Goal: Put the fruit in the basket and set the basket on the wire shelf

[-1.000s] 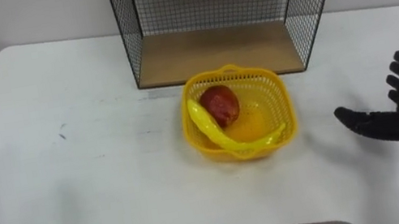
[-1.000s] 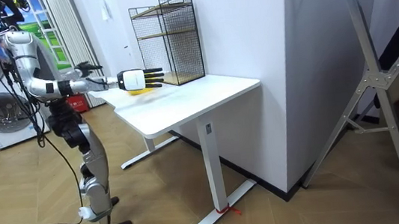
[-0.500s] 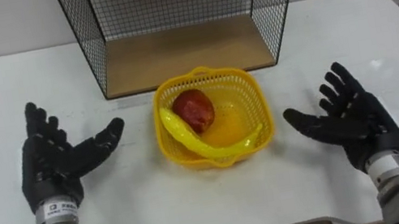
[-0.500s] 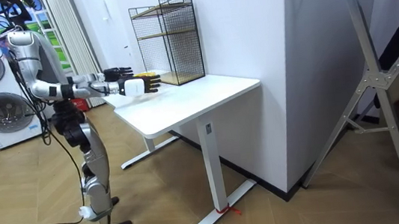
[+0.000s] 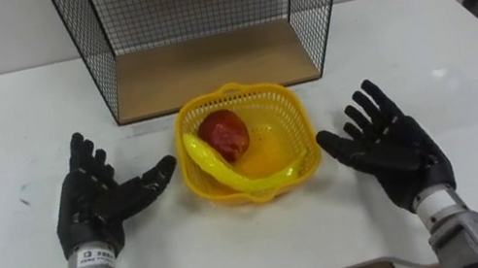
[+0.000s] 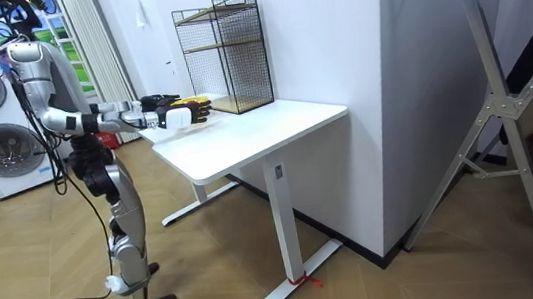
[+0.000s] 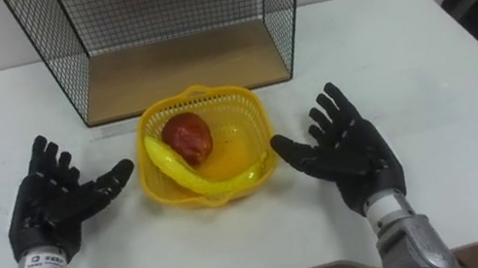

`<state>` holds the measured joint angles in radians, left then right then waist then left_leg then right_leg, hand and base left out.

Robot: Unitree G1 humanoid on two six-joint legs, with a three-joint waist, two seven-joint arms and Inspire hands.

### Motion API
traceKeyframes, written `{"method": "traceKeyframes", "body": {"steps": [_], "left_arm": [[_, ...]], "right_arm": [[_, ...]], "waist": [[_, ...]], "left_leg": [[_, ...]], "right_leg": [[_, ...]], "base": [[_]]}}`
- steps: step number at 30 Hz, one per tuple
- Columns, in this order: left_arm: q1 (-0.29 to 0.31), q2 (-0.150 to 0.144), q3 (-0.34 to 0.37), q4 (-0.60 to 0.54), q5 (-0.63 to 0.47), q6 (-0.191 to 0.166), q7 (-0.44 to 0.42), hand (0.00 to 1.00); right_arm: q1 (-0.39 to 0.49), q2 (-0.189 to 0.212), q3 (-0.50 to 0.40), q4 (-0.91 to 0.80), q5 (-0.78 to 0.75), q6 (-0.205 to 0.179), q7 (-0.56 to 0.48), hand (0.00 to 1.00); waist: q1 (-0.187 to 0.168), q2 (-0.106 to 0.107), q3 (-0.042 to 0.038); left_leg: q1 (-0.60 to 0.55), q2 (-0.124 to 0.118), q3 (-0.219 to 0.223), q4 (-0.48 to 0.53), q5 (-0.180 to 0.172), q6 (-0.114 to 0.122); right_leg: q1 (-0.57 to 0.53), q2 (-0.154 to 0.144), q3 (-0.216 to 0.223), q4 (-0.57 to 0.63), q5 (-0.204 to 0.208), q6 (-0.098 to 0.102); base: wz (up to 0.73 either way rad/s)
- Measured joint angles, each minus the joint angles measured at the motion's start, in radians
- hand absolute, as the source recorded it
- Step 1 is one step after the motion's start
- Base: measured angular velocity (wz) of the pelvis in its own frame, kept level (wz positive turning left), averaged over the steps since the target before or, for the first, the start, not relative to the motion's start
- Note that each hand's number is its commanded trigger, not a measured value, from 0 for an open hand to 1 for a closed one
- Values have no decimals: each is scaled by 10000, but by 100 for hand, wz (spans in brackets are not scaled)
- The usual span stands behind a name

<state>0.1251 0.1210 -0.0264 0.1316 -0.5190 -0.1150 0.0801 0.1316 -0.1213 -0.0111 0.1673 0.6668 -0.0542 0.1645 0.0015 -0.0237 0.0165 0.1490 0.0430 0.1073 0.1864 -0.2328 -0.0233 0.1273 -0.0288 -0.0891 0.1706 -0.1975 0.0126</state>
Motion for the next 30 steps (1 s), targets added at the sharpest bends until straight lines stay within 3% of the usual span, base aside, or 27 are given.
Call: {"method": "traceKeyframes", "body": {"steps": [10, 18, 22, 30], "left_arm": [[-1, -96, -458, 40, 9, 329, -454, 0], [-38, -140, -558, 129, -14, 386, -639, 0], [-53, -174, -570, 146, -13, 429, -650, 0], [-117, -178, -659, 236, -20, 400, -687, 0]], "right_arm": [[-294, 0, 390, 0, -1, 28, 109, 0], [-738, -23, 662, 392, -46, 36, 132, 0], [-738, -9, 961, 621, -100, 345, 127, 0], [-739, -1, 1233, 620, -487, 345, 137, 0]], "waist": [[10, -11, -7], [56, -6, -13], [57, 16, -20], [65, -1, -11]], "left_leg": [[-91, 1, 4, 9, 0, 0], [-134, 8, 1, 32, 0, 0], [-134, 9, 2, 33, 0, 0], [-130, 8, -3, 27, 1, 1]], "right_leg": [[-110, -3, -52, 55, 15, 18], [-207, -5, -32, 164, 17, 17], [-207, -6, -31, 174, 17, 16], [-190, -12, -57, 177, 17, 16]], "base": [[0], [0], [0], [0]]}}
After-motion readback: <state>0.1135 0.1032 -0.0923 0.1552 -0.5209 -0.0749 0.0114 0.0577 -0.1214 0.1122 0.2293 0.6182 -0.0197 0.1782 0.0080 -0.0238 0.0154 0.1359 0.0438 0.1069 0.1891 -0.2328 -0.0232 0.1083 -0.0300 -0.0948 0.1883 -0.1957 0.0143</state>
